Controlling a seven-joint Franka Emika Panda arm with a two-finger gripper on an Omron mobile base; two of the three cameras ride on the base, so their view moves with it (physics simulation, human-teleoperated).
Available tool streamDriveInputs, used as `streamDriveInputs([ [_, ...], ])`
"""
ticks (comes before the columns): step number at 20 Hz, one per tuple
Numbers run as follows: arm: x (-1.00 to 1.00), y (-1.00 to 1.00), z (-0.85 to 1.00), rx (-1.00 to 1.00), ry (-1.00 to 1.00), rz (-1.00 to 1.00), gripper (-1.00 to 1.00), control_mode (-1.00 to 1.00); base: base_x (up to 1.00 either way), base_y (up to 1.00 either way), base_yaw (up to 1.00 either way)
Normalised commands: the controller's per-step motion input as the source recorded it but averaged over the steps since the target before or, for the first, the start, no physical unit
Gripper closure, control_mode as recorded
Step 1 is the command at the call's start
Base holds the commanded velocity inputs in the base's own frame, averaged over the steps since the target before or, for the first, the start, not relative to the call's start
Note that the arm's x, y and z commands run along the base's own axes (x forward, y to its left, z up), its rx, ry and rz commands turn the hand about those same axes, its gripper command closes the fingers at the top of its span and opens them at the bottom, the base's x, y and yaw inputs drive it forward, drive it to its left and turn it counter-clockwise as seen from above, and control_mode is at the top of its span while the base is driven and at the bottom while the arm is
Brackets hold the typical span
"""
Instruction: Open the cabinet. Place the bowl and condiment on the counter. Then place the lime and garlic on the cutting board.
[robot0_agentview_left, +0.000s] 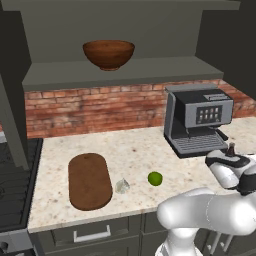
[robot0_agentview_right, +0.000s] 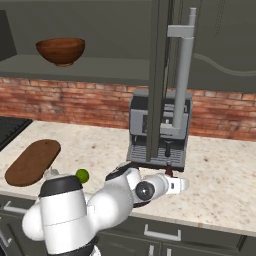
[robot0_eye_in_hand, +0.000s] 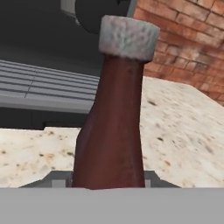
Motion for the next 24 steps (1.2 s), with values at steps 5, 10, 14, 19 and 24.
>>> streamDriveInputs([
  [5, -0.19, 0.00, 0.12, 0.00, 0.00, 0.00, -1.00, -1.00, 0.00, 0.00, 0.00],
  [10, -0.28, 0.02, 0.60, 0.00, 0.01, 0.00, -1.00, -1.00, 0.00, 0.00, 0.00],
  [14, -0.34, 0.18, 0.87, 0.00, 0.04, 0.00, -1.00, -1.00, 0.00, 0.00, 0.00],
  [19, -0.51, 0.20, 1.00, 0.00, 0.05, 0.00, -1.00, -1.00, 0.00, 0.00, 0.00],
  [24, -0.56, 0.24, 0.99, 0.02, 0.11, 0.00, -1.00, -1.00, 0.00, 0.00, 0.00],
])
